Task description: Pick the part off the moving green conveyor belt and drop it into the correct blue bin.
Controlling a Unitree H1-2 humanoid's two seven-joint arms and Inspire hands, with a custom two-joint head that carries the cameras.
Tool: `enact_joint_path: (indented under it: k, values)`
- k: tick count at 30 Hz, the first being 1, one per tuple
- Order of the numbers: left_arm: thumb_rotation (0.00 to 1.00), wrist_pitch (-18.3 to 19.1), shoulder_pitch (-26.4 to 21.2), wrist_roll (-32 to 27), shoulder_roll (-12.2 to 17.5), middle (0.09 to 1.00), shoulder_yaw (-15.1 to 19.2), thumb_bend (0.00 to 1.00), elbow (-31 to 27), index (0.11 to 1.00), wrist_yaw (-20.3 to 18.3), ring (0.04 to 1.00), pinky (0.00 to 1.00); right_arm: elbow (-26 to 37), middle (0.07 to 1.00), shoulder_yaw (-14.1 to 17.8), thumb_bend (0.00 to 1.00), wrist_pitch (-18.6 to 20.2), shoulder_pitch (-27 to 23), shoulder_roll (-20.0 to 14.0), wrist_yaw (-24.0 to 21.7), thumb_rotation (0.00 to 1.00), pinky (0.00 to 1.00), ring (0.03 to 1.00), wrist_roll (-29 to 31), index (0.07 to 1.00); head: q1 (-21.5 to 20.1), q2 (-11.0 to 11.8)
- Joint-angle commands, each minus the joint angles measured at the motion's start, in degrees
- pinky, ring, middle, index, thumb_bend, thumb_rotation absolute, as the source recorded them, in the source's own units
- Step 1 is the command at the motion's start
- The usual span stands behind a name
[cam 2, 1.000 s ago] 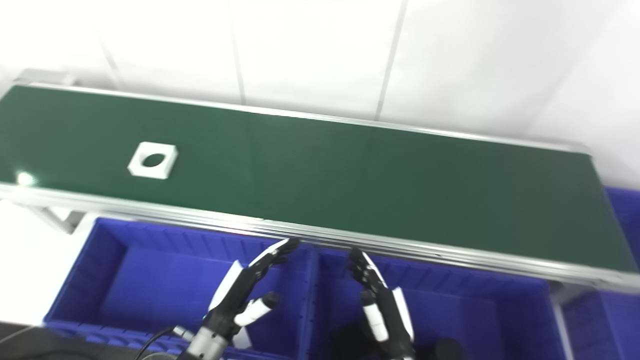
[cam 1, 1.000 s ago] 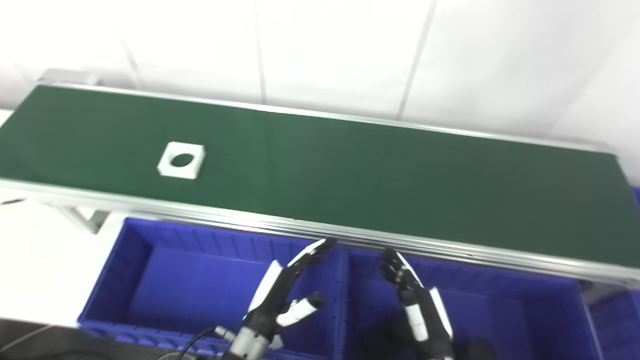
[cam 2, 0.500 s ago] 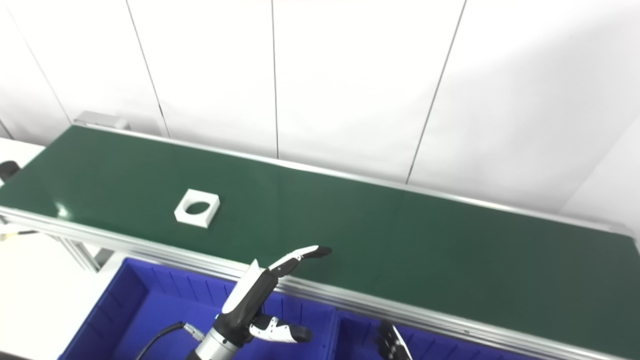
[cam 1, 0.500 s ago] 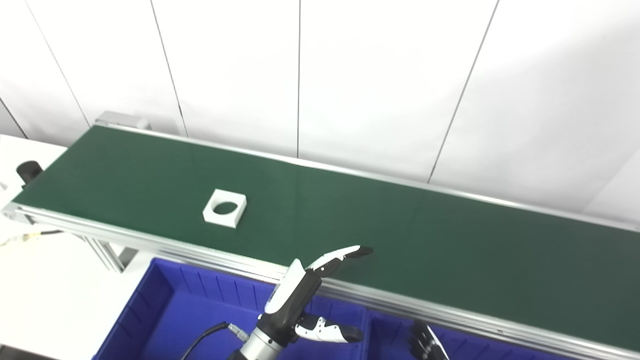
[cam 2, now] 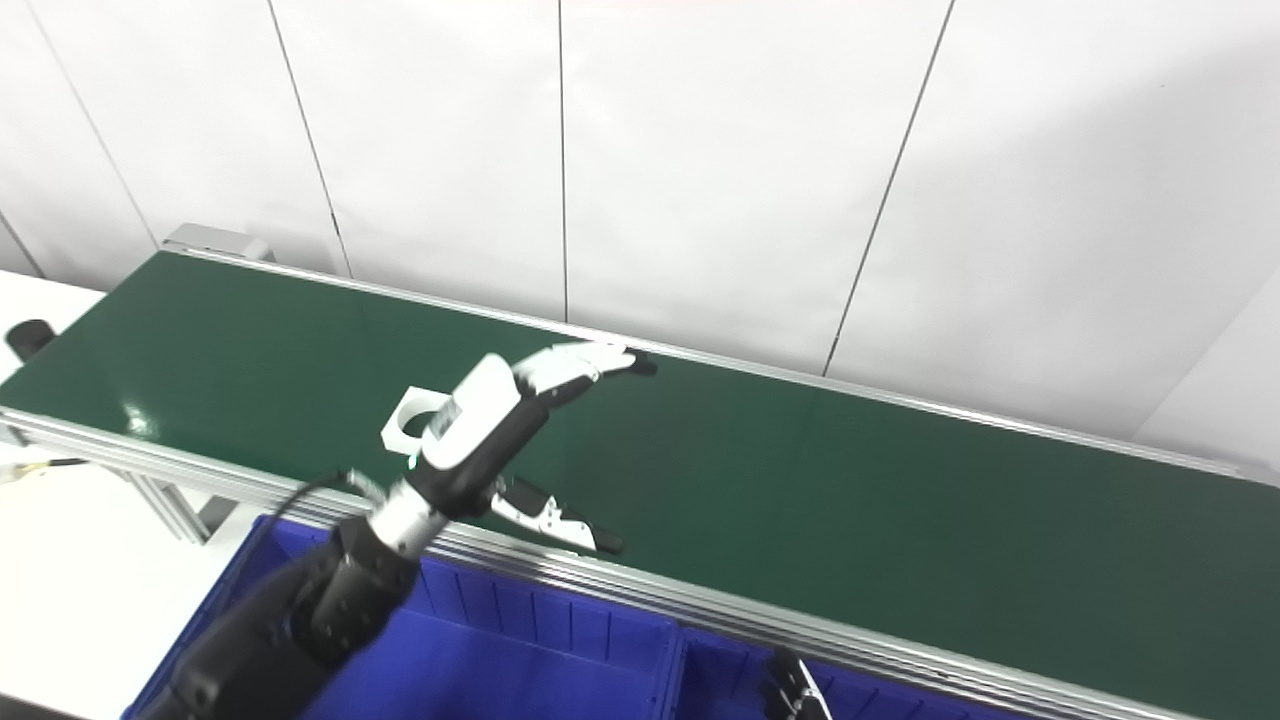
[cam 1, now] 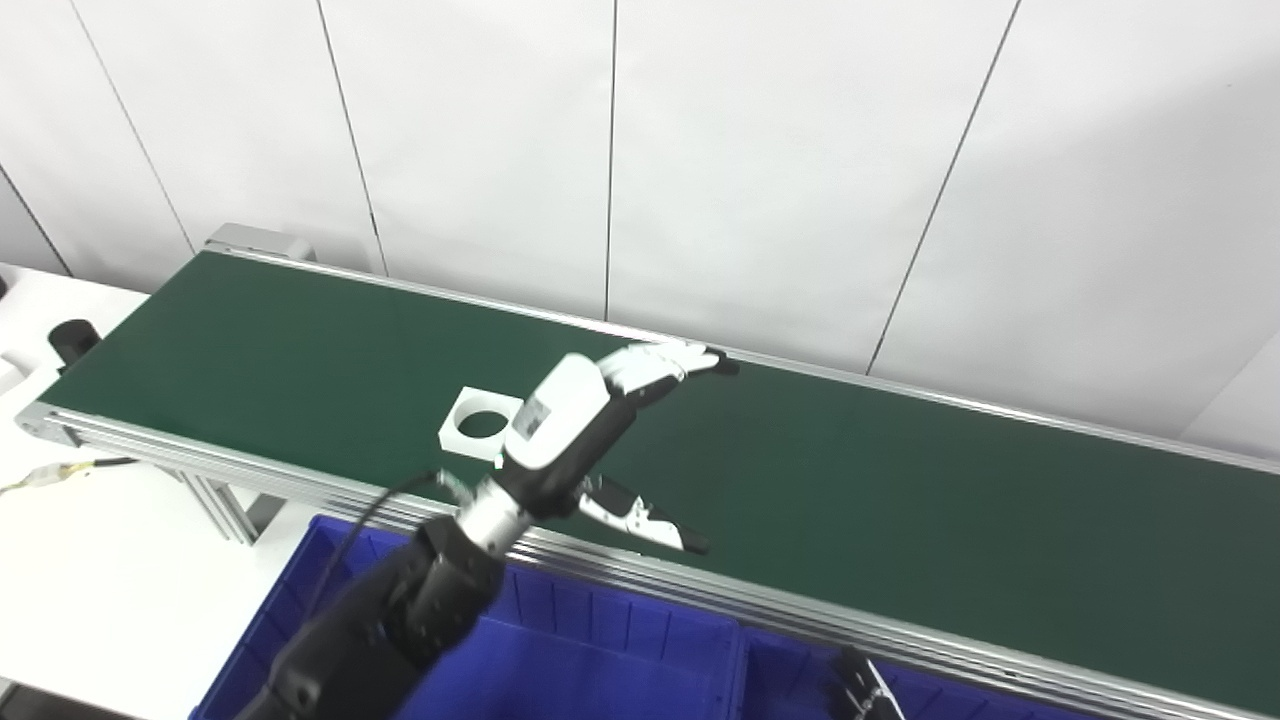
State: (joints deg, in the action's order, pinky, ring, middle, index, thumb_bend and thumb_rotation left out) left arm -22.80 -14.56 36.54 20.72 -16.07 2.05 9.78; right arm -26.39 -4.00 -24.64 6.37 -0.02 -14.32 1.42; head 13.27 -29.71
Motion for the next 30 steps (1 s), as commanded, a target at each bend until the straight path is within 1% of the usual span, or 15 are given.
enact_joint_path:
  k: [1, 3, 6, 8, 11, 16, 19, 23, 28, 30]
  values:
    - [0.26, 0.0, -3.1, 1.3, 1.2, 0.834, 0.9, 1.00, 1.1, 0.818, -1.3, 0.828, 0.81, 2.1, 0.928, -0.2, 0.74, -2.3, -0.1, 0.6, -0.8, 0.98, 0.92, 0.907, 0.1, 0.946, -0.6, -1.0]
    - [0.24, 0.6, -4.1, 2.1, 1.8, 0.839, 0.9, 1.00, 2.0, 0.824, -2.8, 0.830, 0.81, 2.8, 0.928, -0.4, 0.74, -2.3, 0.2, 0.5, -0.7, 0.98, 0.92, 0.911, 0.0, 0.947, -0.9, -1.8]
    - [0.18, 2.0, -5.9, 4.0, 2.3, 0.843, 0.6, 1.00, 3.5, 0.835, -5.1, 0.828, 0.80, 3.5, 0.930, -0.5, 0.72, -2.3, 0.5, 0.5, -1.0, 0.97, 0.93, 0.916, 0.2, 0.947, -0.8, -2.2]
    - [0.15, 4.4, -7.2, 6.6, 2.7, 0.840, 0.2, 1.00, 4.6, 0.834, -7.3, 0.823, 0.80, 3.9, 0.927, -0.4, 0.72, -2.3, 0.7, 0.5, -1.1, 0.96, 0.93, 0.913, 0.2, 0.945, -0.6, -2.7]
    - [0.14, 7.8, -9.1, 9.8, 3.2, 0.848, -0.6, 1.00, 6.2, 0.842, -10.5, 0.826, 0.80, 4.2, 0.928, -0.3, 0.71, -2.3, 0.8, 0.4, -1.3, 0.96, 0.93, 0.915, 0.3, 0.946, -0.5, -3.0]
    - [0.12, 10.6, -11.9, 13.7, 4.2, 0.860, -2.2, 1.00, 9.2, 0.849, -13.8, 0.831, 0.80, 4.1, 0.923, -0.4, 0.71, -2.3, 0.8, 0.4, -1.2, 0.95, 0.92, 0.912, 0.1, 0.940, -0.6, -3.1]
    - [0.11, 11.3, -13.5, 15.4, 4.8, 0.859, -3.4, 1.00, 11.0, 0.857, -15.1, 0.832, 0.80, 4.0, 0.923, -0.4, 0.70, -2.3, 0.8, 0.3, -1.2, 0.95, 0.92, 0.911, 0.1, 0.939, -0.6, -3.1]
    - [0.12, 10.0, -15.8, 16.1, 5.5, 0.848, -5.2, 1.00, 15.4, 0.869, -15.4, 0.832, 0.80, 4.1, 0.922, -0.5, 0.71, -2.3, 0.9, 0.3, -1.4, 0.95, 0.93, 0.911, 0.2, 0.935, -0.6, -3.2]
    - [0.13, 9.7, -18.4, 16.5, 5.4, 0.854, -7.4, 1.00, 19.7, 0.875, -16.3, 0.840, 0.81, 4.0, 0.923, -0.4, 0.71, -2.3, 1.0, 0.3, -1.5, 0.94, 0.93, 0.911, 0.3, 0.934, -0.9, -3.2]
    - [0.13, 9.8, -19.4, 16.1, 5.3, 0.863, -8.2, 1.00, 21.5, 0.885, -17.3, 0.850, 0.83, 4.0, 0.921, -0.3, 0.71, -2.3, 1.0, 0.5, -1.7, 0.93, 0.93, 0.909, 0.5, 0.931, -1.0, -3.1]
